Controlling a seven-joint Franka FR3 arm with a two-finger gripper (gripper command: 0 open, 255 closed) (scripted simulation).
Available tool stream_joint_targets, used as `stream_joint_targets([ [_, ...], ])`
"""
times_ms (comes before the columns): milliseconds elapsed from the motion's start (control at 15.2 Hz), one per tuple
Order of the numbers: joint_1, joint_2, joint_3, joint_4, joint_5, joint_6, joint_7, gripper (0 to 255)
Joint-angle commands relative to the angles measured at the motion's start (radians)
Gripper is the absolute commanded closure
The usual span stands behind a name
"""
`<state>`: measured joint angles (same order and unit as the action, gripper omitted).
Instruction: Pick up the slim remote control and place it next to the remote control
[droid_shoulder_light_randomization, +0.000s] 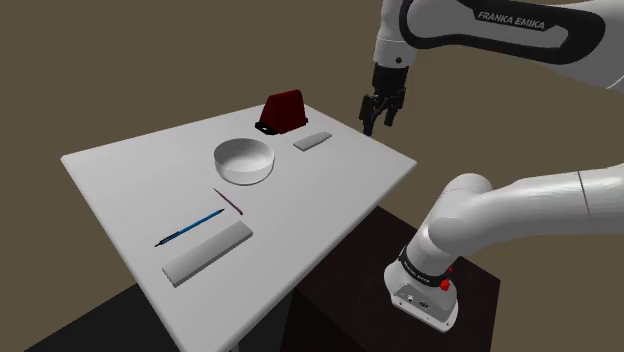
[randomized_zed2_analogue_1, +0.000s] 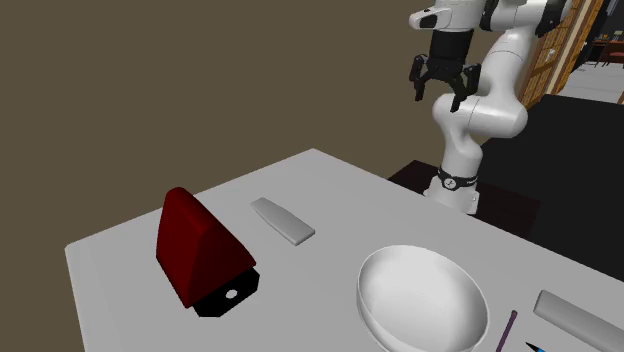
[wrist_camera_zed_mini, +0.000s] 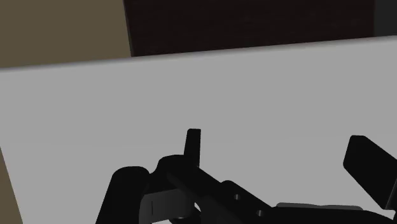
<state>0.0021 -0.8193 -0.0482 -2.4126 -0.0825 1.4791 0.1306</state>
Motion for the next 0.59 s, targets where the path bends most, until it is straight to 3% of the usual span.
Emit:
stream_joint_targets([
  [0, 0.0, 0.0, 0.0, 0.0, 0.0, 0.0, 0.0, 0],
  [528, -0.075, 0.271, 0.046, 0.036, 0.054, 0.25, 0.276, 0],
])
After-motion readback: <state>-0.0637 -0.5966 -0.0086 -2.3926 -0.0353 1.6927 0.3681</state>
